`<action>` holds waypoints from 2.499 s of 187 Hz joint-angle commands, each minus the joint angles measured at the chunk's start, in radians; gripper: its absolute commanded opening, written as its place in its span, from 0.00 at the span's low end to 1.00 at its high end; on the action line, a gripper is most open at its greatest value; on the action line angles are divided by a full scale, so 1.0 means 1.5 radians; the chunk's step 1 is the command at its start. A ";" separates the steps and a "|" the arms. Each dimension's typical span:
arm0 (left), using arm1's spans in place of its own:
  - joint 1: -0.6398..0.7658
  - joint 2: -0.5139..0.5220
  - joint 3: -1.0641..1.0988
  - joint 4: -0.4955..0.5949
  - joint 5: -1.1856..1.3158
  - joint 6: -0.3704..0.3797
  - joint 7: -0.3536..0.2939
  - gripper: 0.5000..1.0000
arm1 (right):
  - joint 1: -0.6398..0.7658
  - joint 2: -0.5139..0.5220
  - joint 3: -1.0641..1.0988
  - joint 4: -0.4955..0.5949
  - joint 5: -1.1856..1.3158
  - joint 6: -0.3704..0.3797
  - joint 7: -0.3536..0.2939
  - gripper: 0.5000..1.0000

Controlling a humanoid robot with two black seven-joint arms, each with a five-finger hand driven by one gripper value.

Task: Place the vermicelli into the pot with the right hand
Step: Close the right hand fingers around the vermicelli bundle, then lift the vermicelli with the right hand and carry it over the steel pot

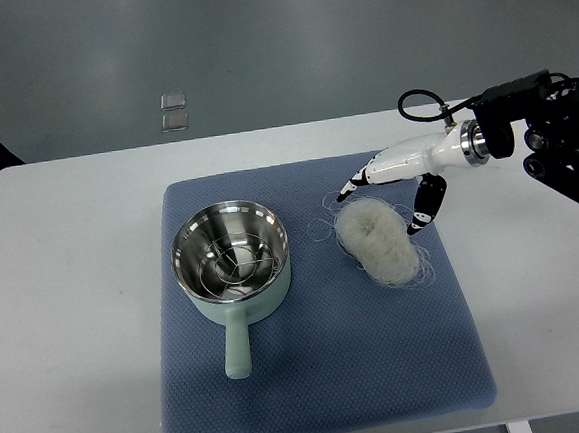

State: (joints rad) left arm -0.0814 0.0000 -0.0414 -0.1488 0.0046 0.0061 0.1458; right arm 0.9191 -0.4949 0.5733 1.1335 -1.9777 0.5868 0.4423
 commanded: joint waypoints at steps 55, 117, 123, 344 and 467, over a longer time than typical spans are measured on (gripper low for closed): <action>0.000 0.000 0.000 -0.001 0.001 0.000 0.000 1.00 | -0.021 0.013 -0.026 0.000 -0.001 -0.020 0.007 0.84; 0.000 0.000 0.000 -0.003 0.001 0.000 0.000 1.00 | -0.047 0.028 -0.043 -0.005 -0.028 -0.043 0.008 0.83; 0.000 0.000 0.000 -0.003 0.001 0.000 0.000 1.00 | -0.047 0.029 -0.045 -0.008 -0.044 -0.049 0.009 0.83; 0.000 0.000 0.001 -0.003 0.001 0.000 -0.001 1.00 | 0.029 0.024 0.013 -0.013 0.107 -0.096 0.004 0.00; -0.001 0.000 -0.002 -0.003 0.000 0.000 0.000 1.00 | 0.175 0.126 0.012 -0.008 0.241 -0.095 -0.025 0.00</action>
State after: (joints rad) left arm -0.0821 0.0000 -0.0437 -0.1534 0.0053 0.0061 0.1453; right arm 1.1796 -0.3530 0.5925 1.1207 -1.6184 0.4463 0.4081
